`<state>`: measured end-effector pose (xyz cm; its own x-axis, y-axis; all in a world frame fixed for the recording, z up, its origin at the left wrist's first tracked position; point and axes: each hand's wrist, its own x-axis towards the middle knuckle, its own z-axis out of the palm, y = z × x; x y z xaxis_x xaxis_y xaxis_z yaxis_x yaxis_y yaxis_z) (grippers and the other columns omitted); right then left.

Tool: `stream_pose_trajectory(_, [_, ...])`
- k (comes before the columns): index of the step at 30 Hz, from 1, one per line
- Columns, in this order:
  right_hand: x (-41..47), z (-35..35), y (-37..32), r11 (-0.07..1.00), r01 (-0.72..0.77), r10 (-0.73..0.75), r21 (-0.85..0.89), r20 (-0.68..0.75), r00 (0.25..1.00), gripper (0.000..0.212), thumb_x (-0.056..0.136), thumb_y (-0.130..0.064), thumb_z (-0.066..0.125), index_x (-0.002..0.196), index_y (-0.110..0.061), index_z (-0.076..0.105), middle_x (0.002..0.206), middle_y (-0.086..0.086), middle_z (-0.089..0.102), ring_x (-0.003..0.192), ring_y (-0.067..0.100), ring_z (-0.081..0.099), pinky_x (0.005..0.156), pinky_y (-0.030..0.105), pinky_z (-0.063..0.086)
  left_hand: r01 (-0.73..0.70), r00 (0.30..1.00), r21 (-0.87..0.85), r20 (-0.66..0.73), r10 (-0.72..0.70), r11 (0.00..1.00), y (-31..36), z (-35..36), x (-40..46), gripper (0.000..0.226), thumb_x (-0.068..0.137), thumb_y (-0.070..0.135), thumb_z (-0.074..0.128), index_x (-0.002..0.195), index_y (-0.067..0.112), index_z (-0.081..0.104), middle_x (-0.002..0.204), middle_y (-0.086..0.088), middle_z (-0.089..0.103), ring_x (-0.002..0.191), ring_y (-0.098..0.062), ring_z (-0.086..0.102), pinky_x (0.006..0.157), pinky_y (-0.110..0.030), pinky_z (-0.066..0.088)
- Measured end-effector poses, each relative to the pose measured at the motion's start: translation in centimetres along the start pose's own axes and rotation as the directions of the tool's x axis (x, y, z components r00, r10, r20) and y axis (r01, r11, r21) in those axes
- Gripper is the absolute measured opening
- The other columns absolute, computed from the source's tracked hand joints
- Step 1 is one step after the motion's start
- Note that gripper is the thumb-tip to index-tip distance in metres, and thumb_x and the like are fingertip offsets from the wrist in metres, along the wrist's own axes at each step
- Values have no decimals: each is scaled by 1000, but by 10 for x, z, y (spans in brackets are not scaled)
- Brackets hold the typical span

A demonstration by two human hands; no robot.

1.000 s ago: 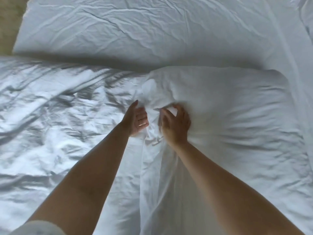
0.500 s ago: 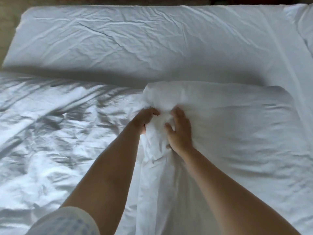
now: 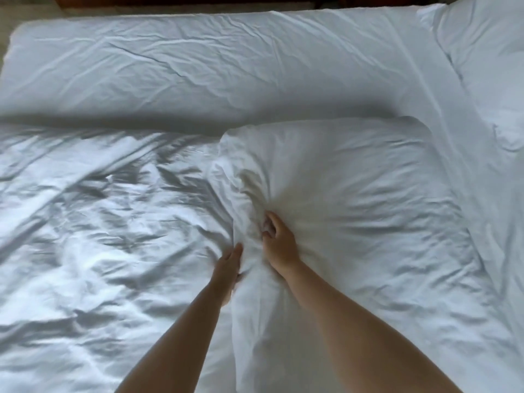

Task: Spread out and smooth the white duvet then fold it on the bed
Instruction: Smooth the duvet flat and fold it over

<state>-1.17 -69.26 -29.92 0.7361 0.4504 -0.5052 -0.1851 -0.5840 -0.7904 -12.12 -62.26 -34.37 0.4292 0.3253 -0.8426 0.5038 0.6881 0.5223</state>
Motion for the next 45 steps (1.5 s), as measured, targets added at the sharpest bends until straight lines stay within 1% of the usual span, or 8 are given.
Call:
stream_pose_trajectory(12, [-140, -3, 68, 976, -102, 131, 194, -146, 980, 36, 89, -8, 47, 118, -20, 65, 116, -6, 65, 105, 10, 59, 95, 20, 44, -2, 997, 73, 82, -4, 997, -100, -6, -89, 52, 96, 55, 36, 123, 18, 60, 112, -8, 70, 102, -25, 67, 94, -46, 52])
stream_pose_trajectory(17, [-185, -9, 106, 942, -148, 186, 301, -104, 977, 38, 84, -4, 47, 110, -22, 69, 106, -5, 69, 98, 11, 63, 88, 22, 52, -57, 980, 40, 192, 49, 998, -135, 1, -136, 34, 91, 32, 61, 120, 16, 58, 108, -12, 71, 97, -27, 69, 83, -42, 57])
stream_pose_trajectory(22, [-209, -27, 125, 889, -127, 215, 440, -157, 964, 44, 79, 15, 36, 97, -8, 69, 99, 7, 67, 94, 17, 60, 81, 18, 47, -108, 986, 158, 144, 86, 981, -164, 7, -162, 63, 69, 14, 79, 123, 19, 47, 110, -7, 66, 99, -21, 66, 78, -32, 56])
stream_pose_trajectory(27, [-242, -39, 147, 751, -147, 299, 644, -133, 945, 42, 82, 20, 28, 99, 1, 61, 100, 17, 62, 94, 22, 59, 71, 13, 49, -74, 994, 232, 94, 54, 970, -179, 20, -180, 73, 63, -4, 69, 126, 21, 41, 114, -15, 62, 100, -29, 64, 79, -36, 55])
stream_pose_trajectory(31, [-260, -40, 138, 647, -117, 237, 754, -53, 970, 35, 88, 17, 31, 104, 4, 59, 91, 14, 62, 82, 16, 60, 72, 15, 50, -56, 994, -18, 89, 57, 998, -191, 16, -194, 53, 68, -19, 40, 110, 7, 57, 95, -24, 61, 81, -35, 62, 63, -40, 56])
stream_pose_trajectory(37, [-287, -31, 166, 873, -289, 255, 393, 139, 957, 22, 93, 0, 41, 99, 1, 63, 90, 12, 55, 85, 30, 60, 71, 36, 51, -51, 979, 183, -187, 86, 982, -223, -4, -198, 40, 69, 15, 82, 105, 11, 65, 98, -9, 69, 85, -20, 60, 68, -31, 47])
stream_pose_trajectory(41, [-305, -26, 147, 912, -271, 225, 307, 177, 958, 20, 92, -4, 47, 93, -15, 63, 87, 8, 56, 67, 16, 52, 42, 17, 46, -31, 978, 191, -195, 69, 981, -212, -19, -222, 35, 83, 16, 71, 115, 17, 58, 105, -7, 61, 92, -21, 55, 77, -32, 48])
stream_pose_trajectory(45, [-312, -24, 109, 997, -16, 33, -82, 212, 977, 38, 89, -8, 43, 121, -20, 61, 126, 2, 59, 111, 22, 57, 86, 24, 48, -111, 957, 196, -244, 158, 974, -192, -41, -247, 36, 90, 5, 58, 124, 15, 53, 103, -10, 57, 85, -20, 53, 76, -31, 43])
